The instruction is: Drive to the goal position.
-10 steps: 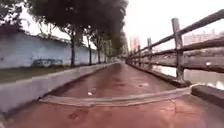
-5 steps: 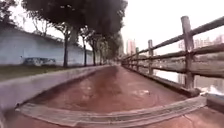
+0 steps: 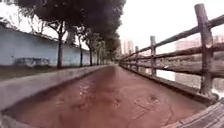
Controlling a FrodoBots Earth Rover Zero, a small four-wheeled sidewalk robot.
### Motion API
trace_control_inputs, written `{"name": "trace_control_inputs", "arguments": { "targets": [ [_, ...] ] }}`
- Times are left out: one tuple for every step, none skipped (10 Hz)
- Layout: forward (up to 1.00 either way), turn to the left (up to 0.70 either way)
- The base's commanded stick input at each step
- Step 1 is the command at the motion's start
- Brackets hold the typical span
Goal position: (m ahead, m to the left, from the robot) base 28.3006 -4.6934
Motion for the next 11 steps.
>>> {"name": "trace_control_inputs", "arguments": {
  "targets": [
    [1.0,0.0],
    [1.0,0.0],
    [1.0,0.0],
    [1.0,0.0],
    [1.0,0.0],
    [1.0,0.0],
    [1.0,0.0],
    [1.0,0.0],
    [1.0,0.0],
    [1.0,0.0],
    [1.0,0.0]
  ]
}}
